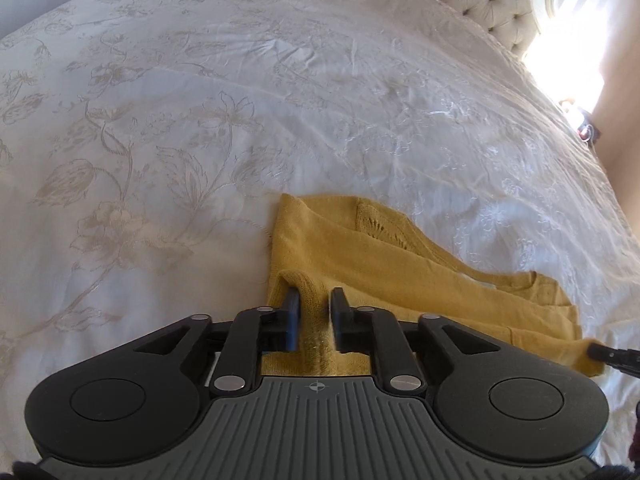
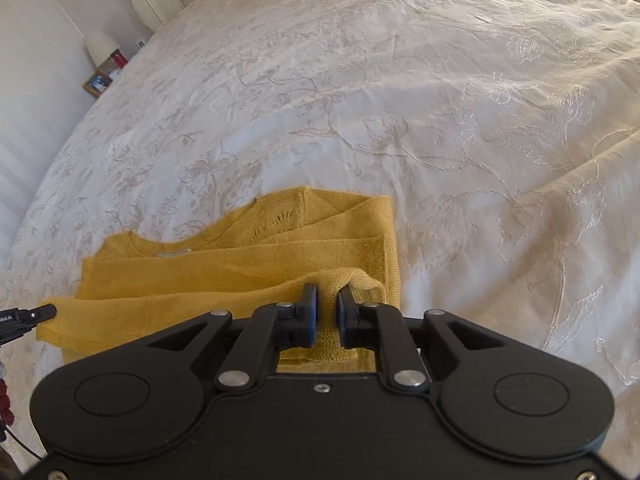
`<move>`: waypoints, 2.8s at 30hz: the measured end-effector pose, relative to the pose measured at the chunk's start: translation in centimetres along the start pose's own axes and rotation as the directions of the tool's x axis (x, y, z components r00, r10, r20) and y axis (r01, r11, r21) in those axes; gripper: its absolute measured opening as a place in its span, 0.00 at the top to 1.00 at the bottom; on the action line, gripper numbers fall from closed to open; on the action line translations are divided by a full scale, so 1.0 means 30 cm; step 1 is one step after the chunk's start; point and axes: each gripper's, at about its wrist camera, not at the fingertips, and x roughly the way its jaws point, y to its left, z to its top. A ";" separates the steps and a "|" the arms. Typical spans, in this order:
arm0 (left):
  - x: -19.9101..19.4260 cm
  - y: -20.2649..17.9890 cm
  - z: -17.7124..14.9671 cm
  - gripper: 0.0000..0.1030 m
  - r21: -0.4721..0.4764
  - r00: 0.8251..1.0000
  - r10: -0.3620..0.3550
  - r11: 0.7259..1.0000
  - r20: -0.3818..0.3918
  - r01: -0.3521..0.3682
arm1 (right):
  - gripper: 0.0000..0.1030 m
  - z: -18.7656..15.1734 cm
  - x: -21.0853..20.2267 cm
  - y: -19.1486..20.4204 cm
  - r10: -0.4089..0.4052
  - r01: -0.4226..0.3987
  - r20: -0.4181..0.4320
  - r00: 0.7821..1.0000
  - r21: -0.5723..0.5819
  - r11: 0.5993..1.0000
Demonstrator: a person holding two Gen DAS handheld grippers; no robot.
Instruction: Fold small clothes
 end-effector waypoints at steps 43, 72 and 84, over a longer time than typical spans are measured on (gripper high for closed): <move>0.179 -0.244 0.155 0.07 0.327 0.998 0.034 0.944 0.055 -0.051 | 0.30 0.081 0.129 0.199 -0.139 0.172 0.152 0.979 -0.233 0.957; 0.256 0.001 0.186 0.07 0.247 0.950 0.313 0.920 0.007 -0.305 | 0.22 -0.051 0.200 0.216 -0.107 0.104 -0.001 0.994 -0.236 0.966; 0.182 -0.149 0.083 0.07 0.445 0.979 0.195 0.873 0.057 -0.200 | 0.20 -0.034 0.205 0.205 -0.121 0.118 0.004 0.993 -0.252 0.960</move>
